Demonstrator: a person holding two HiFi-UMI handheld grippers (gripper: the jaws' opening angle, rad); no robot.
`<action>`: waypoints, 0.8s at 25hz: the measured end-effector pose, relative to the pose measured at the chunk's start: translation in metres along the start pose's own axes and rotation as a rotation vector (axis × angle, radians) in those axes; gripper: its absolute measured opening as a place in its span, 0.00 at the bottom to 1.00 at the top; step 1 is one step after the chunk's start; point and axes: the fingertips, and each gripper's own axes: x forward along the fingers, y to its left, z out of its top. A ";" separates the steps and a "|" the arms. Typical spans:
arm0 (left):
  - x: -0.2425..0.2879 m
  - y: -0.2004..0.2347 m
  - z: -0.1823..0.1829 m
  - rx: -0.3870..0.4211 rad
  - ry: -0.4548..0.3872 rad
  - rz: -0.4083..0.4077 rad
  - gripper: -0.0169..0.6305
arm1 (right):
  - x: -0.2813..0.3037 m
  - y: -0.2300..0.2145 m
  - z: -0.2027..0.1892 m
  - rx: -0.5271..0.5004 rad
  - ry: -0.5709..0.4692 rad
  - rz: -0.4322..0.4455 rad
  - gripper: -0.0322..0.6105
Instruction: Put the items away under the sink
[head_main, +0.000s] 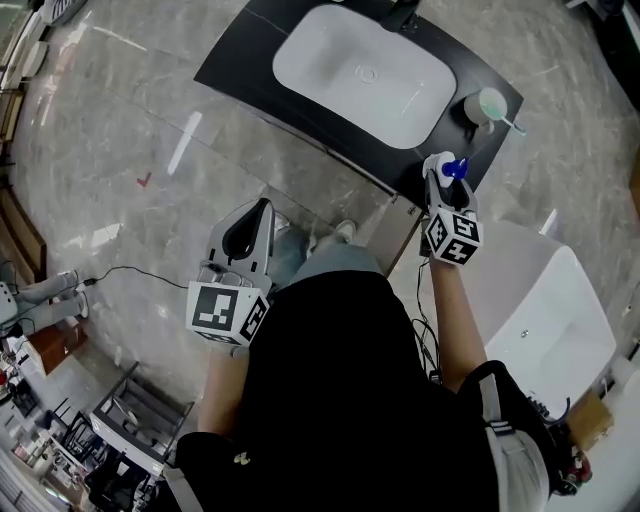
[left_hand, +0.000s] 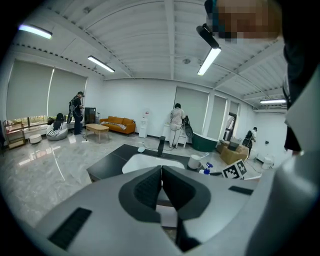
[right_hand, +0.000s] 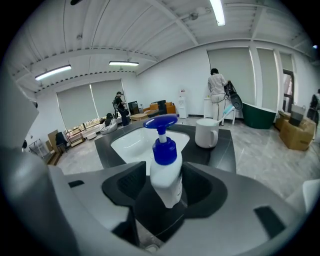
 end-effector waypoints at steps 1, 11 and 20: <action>-0.001 0.002 -0.001 -0.007 0.000 0.009 0.06 | 0.003 -0.001 0.000 0.000 0.002 -0.011 0.39; -0.009 0.014 -0.017 -0.066 0.013 0.062 0.06 | 0.014 -0.006 0.006 -0.037 0.004 -0.047 0.38; -0.021 0.028 -0.018 -0.078 -0.007 0.073 0.06 | 0.010 0.008 0.003 -0.061 0.034 -0.030 0.38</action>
